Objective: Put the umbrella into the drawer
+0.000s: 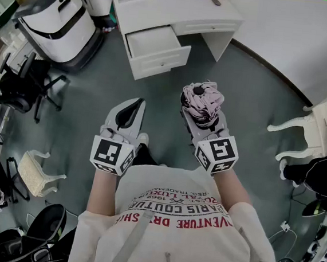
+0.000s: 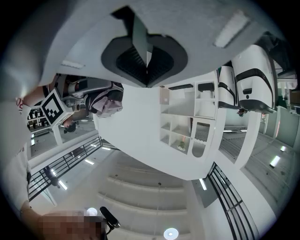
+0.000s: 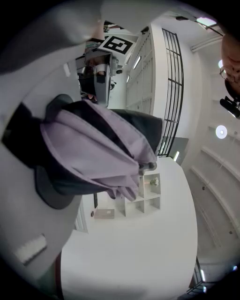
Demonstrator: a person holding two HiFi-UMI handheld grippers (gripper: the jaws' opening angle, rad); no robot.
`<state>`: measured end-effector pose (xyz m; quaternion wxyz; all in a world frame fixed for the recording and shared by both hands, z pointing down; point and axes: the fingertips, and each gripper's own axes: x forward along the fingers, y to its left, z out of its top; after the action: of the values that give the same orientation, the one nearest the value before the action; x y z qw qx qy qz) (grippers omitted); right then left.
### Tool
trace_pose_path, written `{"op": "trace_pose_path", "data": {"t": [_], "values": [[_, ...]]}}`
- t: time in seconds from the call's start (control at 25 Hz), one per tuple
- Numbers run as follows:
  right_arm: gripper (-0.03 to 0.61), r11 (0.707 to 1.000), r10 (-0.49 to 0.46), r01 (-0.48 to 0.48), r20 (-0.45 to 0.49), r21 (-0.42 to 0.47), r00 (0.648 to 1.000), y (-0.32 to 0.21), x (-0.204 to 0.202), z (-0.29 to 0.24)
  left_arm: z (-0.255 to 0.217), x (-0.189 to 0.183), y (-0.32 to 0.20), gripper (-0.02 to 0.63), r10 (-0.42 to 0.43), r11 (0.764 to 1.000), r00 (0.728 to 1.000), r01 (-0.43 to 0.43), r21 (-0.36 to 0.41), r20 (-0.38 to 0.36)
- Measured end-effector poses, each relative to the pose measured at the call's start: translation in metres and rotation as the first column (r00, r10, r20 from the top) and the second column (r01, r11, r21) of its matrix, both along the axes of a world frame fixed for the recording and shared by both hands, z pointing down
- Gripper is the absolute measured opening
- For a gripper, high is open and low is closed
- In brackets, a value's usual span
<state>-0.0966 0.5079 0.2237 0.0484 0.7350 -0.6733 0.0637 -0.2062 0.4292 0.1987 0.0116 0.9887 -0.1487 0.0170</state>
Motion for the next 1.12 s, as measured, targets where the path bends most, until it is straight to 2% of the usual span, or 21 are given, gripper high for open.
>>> {"op": "trace_pose_path", "data": {"t": [0.44,0.68,0.88,1.12], "values": [[0.212,1.0,-0.003,0.003,0.018,-0.013,1.0,-0.007,0.009,0.007,0.003,0.008,-0.008,0.006,-0.014,1.0,1.0,0.014,-0.024,-0.002],[0.212,0.999,0.012,-0.01,0.056,-0.049,0.998,-0.032,0.027,0.02,0.012,0.019,-0.035,0.006,-0.018,0.999,1.0,0.018,-0.044,0.018],[0.212,0.998,0.011,-0.007,0.061,-0.069,0.998,-0.077,0.044,0.031,0.023,0.034,-0.084,0.006,-0.027,0.997,1.0,0.028,-0.067,0.012],[0.212,0.994,0.012,-0.006,0.058,-0.109,0.998,-0.169,0.08,0.041,0.033,0.071,-0.181,0.006,-0.022,0.995,1.0,0.022,-0.102,-0.002]]}}
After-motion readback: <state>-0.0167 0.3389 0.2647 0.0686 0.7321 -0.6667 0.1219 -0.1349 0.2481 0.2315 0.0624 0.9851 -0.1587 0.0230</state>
